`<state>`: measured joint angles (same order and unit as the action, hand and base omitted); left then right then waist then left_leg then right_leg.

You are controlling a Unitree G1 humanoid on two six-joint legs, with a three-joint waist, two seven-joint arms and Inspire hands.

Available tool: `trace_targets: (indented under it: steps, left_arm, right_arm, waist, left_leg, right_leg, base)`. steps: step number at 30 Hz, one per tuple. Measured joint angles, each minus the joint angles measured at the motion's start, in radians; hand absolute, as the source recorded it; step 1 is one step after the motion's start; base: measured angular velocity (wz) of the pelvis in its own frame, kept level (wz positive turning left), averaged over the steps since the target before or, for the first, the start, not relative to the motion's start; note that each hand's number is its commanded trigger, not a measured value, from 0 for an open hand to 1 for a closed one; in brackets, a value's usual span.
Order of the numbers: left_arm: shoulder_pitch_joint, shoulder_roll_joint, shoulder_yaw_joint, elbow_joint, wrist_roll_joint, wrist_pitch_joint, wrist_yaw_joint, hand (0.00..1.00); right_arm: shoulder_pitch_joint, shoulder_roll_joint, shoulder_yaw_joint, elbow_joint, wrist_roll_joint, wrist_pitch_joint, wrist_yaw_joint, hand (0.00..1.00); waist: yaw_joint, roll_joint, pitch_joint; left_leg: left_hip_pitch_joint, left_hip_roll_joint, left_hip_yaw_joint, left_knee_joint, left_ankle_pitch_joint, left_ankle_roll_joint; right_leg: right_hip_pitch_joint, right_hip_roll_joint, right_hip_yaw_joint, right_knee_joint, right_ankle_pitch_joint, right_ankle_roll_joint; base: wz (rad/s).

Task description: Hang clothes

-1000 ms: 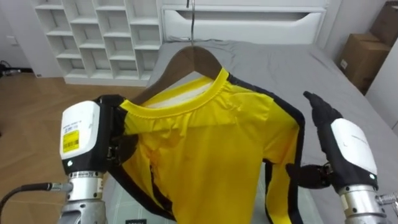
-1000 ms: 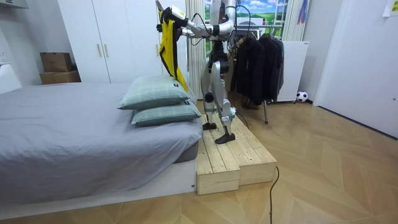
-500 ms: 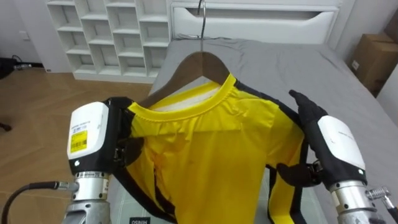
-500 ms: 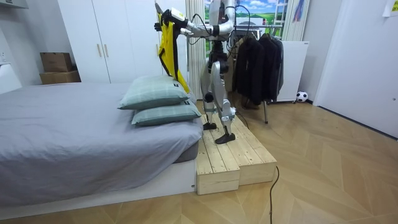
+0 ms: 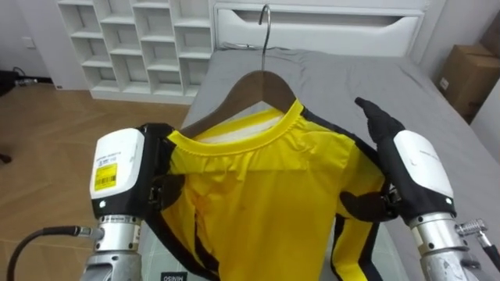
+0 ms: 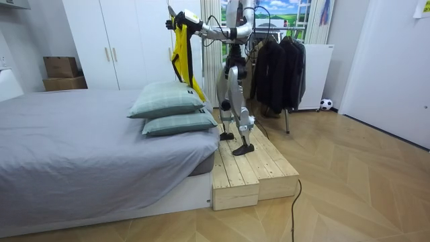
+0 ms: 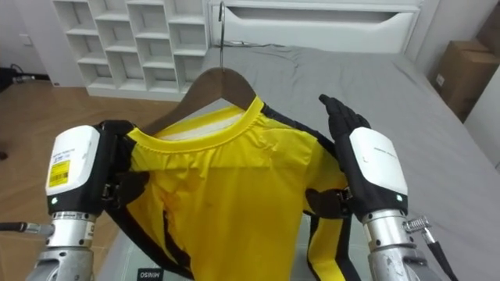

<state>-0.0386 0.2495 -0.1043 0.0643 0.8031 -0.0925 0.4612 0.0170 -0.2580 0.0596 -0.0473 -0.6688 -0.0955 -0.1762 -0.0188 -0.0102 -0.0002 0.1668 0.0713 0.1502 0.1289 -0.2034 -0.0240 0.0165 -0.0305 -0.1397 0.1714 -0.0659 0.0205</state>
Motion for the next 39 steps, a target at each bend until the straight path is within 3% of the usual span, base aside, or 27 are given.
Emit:
trace_targets:
  steps: [10,18,21,27,30,33,39]
  left_arm:
    - [0.0,-0.003,0.0,-0.008,0.028,-0.001,-0.013,1.0]
    - [0.0,-0.008,0.0,-0.039,0.065,-0.011,-0.013,1.0]
    - [0.0,-0.008,0.0,-0.041,0.063,-0.032,-0.013,1.0]
    - [0.0,-0.005,-0.015,-0.057,0.074,-0.037,-0.009,1.0]
    - [0.0,0.0,-0.016,-0.063,0.077,-0.037,-0.008,1.0]
    - [0.0,0.001,-0.014,-0.101,0.112,-0.037,-0.008,1.0]
    - [-0.003,-0.009,-0.016,-0.132,0.2,-0.039,0.002,1.0]
  right_arm:
    - [0.0,0.0,0.0,-0.001,0.001,-0.007,0.006,0.0]
    - [0.0,0.0,0.0,-0.009,0.013,-0.02,0.016,0.0]
    - [0.0,0.0,0.0,-0.009,0.093,-0.031,0.027,0.0]
    - [0.0,0.0,0.001,-0.002,0.231,-0.037,0.063,0.0]
    - [0.0,-0.001,0.001,-0.002,0.255,-0.037,0.071,0.0]
    - [-0.007,0.0,-0.002,0.0,0.264,-0.037,0.071,0.0]
    - [-0.032,0.0,-0.003,0.038,0.264,-0.037,0.096,0.0]
  waist:
    - [0.0,-0.002,0.0]
    - [0.011,-0.016,-0.0005]
    - [0.022,-0.016,-0.0005]
    - [0.027,-0.016,0.0003]
    - [0.025,-0.015,0.0019]
    - [0.025,-0.021,0.0151]
    - [0.025,-0.023,0.015]
  left_leg:
    - [0.0,0.0,0.0,0.0,0.0,0.0]
    - [0.0,0.002,0.001,0.0,0.0,-0.001]
    - [0.001,0.002,0.002,0.0,0.0,-0.001]
    - [0.002,0.003,-0.001,0.0,-0.001,-0.002]
    - [0.002,0.003,-0.001,-0.001,-0.001,-0.002]
    - [-0.002,0.003,-0.003,-0.001,-0.002,-0.002]
    - [-0.009,0.003,-0.013,0.0,-0.002,-0.003]
  right_leg:
    - [0.0,0.0,0.0,0.0,0.0,0.0]
    - [0.0,0.001,0.001,-0.001,0.0,0.0]
    - [0.001,0.001,0.002,-0.001,0.0,0.0]
    - [0.004,0.002,-0.001,-0.003,0.0,0.0]
    - [0.004,0.002,-0.002,-0.004,0.0,0.0]
    - [0.002,0.002,-0.003,-0.005,-0.002,0.0]
    - [0.0,0.001,-0.011,-0.005,-0.003,0.0]
  base:
    - [0.0]
    - [0.0]
    - [0.0]
    - [0.0]
    - [0.0]
    - [0.0]
    - [0.04]
